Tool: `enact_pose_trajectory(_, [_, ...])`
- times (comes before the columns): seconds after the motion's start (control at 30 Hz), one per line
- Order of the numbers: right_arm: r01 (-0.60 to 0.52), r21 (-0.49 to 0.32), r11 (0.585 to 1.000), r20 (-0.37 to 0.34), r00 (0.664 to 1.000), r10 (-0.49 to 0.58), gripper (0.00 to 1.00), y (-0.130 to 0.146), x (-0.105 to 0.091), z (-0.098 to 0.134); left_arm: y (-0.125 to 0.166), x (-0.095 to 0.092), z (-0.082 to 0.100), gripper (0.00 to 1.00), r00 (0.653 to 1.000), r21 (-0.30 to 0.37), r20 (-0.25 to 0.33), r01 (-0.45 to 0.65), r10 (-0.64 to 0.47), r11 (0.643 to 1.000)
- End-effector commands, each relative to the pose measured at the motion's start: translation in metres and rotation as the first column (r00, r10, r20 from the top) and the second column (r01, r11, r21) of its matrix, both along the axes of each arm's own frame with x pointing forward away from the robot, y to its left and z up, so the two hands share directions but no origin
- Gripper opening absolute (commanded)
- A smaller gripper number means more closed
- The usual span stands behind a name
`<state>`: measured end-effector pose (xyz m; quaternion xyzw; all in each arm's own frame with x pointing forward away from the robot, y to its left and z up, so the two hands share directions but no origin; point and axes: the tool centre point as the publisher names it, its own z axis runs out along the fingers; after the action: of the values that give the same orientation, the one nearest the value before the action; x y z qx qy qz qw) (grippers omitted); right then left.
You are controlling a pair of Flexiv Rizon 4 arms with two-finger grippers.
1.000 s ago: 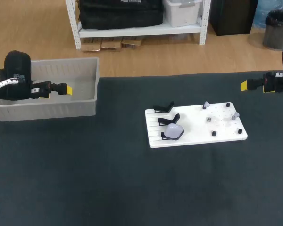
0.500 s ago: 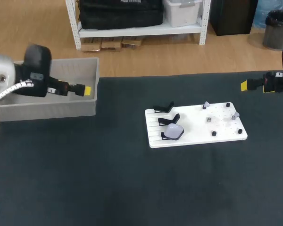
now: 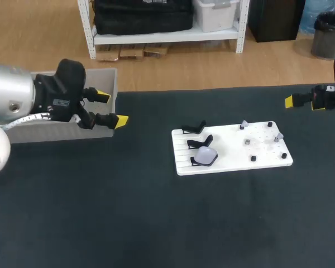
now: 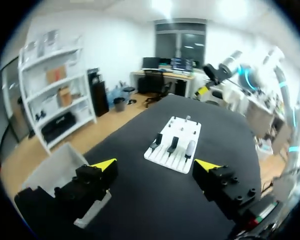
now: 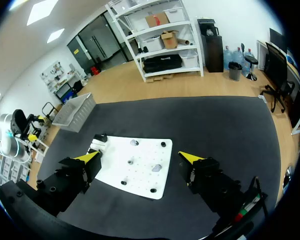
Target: Pick up each earbud case from the left stands, insert the matching earbuds, close the lid, and place the case in the box.
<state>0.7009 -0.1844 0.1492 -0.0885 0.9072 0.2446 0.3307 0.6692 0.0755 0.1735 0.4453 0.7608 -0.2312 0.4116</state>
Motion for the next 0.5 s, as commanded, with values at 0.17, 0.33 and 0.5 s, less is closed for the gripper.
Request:
enact_pose_trajectory(0.17, [-0.001,0.000,1.000,0.000,1.000,0.001,1.00,-0.001,0.000,0.000,-0.002,-0.003,-0.010,1.00,0.749,0.063,0.232,0.625,-0.621,0.778])
enact_pose_trajectory(0.33, [-0.001,0.000,1.000,0.000,1.000,0.001,1.00,-0.001,0.000,0.000,-0.047,-0.022,-0.041,1.00,0.850,-0.028,0.193,0.505,-0.491,0.863])
enact_pose_trajectory(0.5, [-0.001,0.000,1.000,0.000,1.000,0.001,1.00,-0.001,0.000,0.000,-0.081,-0.023,-0.060,1.00,0.889,-0.047,0.195,0.431,-0.415,0.901])
